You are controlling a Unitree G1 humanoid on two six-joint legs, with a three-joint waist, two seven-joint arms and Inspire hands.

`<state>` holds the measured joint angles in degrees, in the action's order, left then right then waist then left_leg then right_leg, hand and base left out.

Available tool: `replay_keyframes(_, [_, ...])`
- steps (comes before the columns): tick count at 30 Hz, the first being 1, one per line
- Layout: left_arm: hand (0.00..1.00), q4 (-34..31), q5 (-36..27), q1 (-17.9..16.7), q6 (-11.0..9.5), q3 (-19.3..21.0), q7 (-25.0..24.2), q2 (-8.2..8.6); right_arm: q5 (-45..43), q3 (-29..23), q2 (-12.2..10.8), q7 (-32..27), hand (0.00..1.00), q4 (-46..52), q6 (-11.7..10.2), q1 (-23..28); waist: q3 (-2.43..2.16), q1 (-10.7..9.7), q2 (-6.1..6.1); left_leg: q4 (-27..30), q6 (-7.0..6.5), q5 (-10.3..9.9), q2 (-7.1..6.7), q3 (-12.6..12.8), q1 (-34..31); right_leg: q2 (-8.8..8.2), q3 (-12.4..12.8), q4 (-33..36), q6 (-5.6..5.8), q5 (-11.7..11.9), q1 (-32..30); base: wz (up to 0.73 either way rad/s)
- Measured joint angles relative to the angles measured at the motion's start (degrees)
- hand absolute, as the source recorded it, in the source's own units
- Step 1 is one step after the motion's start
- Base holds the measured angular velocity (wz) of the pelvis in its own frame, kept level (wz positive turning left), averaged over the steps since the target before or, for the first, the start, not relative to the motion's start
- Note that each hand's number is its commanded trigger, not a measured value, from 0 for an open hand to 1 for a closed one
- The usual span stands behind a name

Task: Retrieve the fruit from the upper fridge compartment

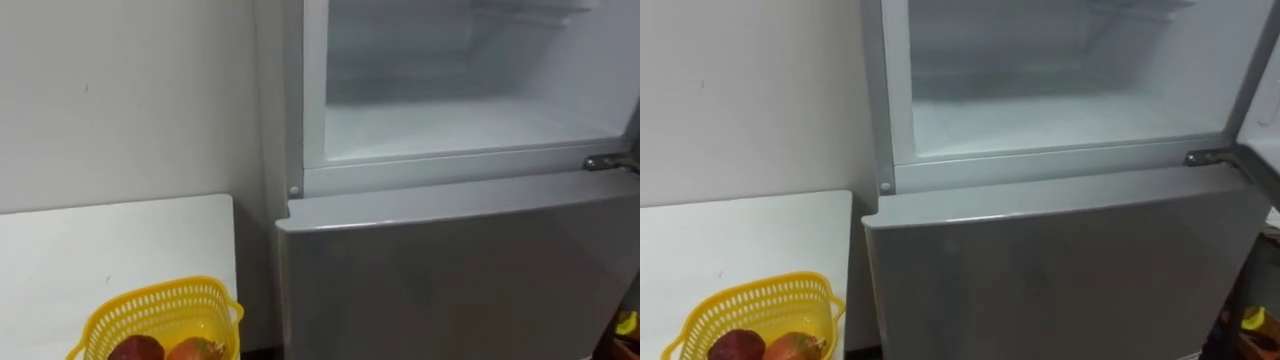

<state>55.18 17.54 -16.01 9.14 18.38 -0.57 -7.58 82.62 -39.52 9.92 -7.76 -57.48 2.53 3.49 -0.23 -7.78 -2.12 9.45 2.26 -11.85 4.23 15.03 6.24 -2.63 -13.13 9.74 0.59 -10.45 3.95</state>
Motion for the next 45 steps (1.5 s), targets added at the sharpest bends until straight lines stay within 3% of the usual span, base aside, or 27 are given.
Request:
replay_keyframes(7, [0.0,-1.4,0.0,0.3,-1.8,0.0,1.0,0.02,3.2,-1.9,0.8,-5.0,0.0,23.1,-2.9,-0.6,-0.16,-1.1,-0.35,0.1,-0.02,0.0,-0.02,0.0,-1.2,-0.14,0.0,0.5,-0.01,0.0,-1.6,-0.01])
replay_keyframes(9, [0.0,-1.4,0.0,0.0,-2.1,0.0,1.1,-0.08,2.7,-2.4,2.7,-5.3,0.0,28.7,-3.6,-2.5,-0.11,-1.6,-0.62,0.2,-0.02,0.0,0.01,0.0,-1.7,-0.09,-0.2,1.0,-0.05,0.0,-2.0,0.0])
replay_keyframes(12, [0.0,-1.2,0.0,0.0,-2.3,0.0,1.1,-0.23,1.3,-2.3,3.6,-5.3,0.0,34.5,-5.0,-2.5,-0.03,-1.4,-1.24,0.2,-0.02,0.0,0.08,0.0,-1.9,-0.11,-0.2,0.7,-0.06,0.0,-2.0,0.03])
replay_keyframes(17, [0.0,0.1,0.0,-0.5,-3.4,-0.2,1.1,-0.18,0.0,-2.2,3.6,-5.3,0.0,42.1,-6.4,-2.6,-0.05,-1.0,-1.02,0.0,-0.02,0.0,0.03,0.3,-1.6,-0.02,0.5,0.9,-0.05,0.0,-2.2,-0.07])
replay_keyframes(18, [0.0,0.4,0.0,-0.5,-3.4,-0.2,1.1,-0.1,-0.5,-2.2,3.6,-5.3,0.0,44.1,-6.6,-2.6,-0.32,-1.1,-0.49,0.0,-0.02,0.0,0.02,0.1,-1.6,-0.05,0.5,0.9,-0.05,0.0,-2.3,-0.04])
replay_keyframes(22, [0.0,0.5,0.0,-0.6,-4.0,-0.2,1.1,0.12,-0.7,-2.3,3.6,-3.6,0.0,49.1,-7.0,-2.6,-0.37,-1.2,-0.03,0.1,-0.02,0.0,0.08,0.0,-1.6,0.01,0.5,0.9,-0.06,0.0,-2.2,0.0])
replay_keyframes(27, [0.0,0.5,0.0,-1.2,-5.7,-0.3,0.0,0.23,-2.6,-1.6,3.9,-1.4,0.0,57.4,-9.0,-3.7,-0.41,0.2,0.28,0.3,-0.02,0.0,0.11,0.4,-1.6,-0.15,0.6,1.1,-0.09,0.0,-2.5,-0.03])
replay_keyframes(31, [0.0,3.0,-1.1,-1.3,-7.3,-0.5,0.5,0.24,-7.6,-0.2,3.9,-0.9,0.0,63.2,-9.2,-3.7,-0.36,0.4,0.2,0.2,-0.02,0.0,0.08,0.3,-1.8,-0.13,0.8,1.1,-0.16,-0.1,-2.8,0.0])
replay_keyframes(34, [0.0,5.4,-1.1,-1.3,-7.5,-0.5,1.7,0.25,-14.1,0.0,4.0,-2.1,0.0,65.1,-9.9,-3.7,-0.32,0.4,0.11,0.3,-0.02,0.0,0.07,0.3,-2.0,-0.36,0.3,1.2,-0.15,-0.1,-2.9,0.04])
replay_keyframes(43, [0.0,5.6,-0.5,-1.3,-9.3,-0.6,2.2,-0.01,-58.4,1.2,4.2,-13.5,0.0,76.7,-10.0,-3.6,-0.18,0.3,0.05,0.4,0.02,0.1,0.05,0.0,-2.6,-0.25,0.6,3.1,-0.31,-0.3,-4.4,-0.03])
replay_keyframes(45, [0.0,5.7,-0.4,-1.3,-9.6,-0.6,2.2,-0.42,-70.6,2.2,6.2,-17.6,0.0,80.6,-10.1,-3.6,0.12,0.3,-0.81,0.4,0.03,0.1,0.08,0.0,-2.5,-0.2,0.6,2.9,-0.34,-0.3,-4.4,0.0])
